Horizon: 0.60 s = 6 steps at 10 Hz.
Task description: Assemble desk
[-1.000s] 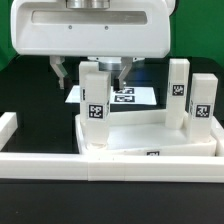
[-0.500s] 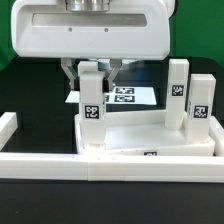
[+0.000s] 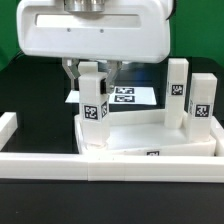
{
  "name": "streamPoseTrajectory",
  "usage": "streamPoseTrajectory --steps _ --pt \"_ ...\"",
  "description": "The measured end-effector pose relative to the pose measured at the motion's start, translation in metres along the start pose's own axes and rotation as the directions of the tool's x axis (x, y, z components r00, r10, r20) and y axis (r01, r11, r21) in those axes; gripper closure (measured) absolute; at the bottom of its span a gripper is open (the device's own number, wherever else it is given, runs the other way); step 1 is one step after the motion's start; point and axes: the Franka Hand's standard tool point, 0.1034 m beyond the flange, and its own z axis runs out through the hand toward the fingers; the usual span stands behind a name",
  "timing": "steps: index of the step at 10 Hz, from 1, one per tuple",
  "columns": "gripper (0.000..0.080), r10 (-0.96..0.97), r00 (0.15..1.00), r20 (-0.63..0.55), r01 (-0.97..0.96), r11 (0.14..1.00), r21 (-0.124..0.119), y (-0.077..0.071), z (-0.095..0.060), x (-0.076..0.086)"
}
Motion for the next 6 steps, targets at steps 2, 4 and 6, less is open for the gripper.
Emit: streamPoseTrajectory --steps 2,4,6 --pt "0.0512 0.254 0.967 0.004 -0.254 0.967 -0.004 -0.0019 0.0004 -0.0025" --pt "0.0512 0.478 0.878 0.005 -0.478 0.878 -0.005 0.0008 0.0012 -0.0028" --pt "0.0512 0.716 0.698 0.002 -0.716 0.698 -0.016 0.0015 0.0015 -0.0050"
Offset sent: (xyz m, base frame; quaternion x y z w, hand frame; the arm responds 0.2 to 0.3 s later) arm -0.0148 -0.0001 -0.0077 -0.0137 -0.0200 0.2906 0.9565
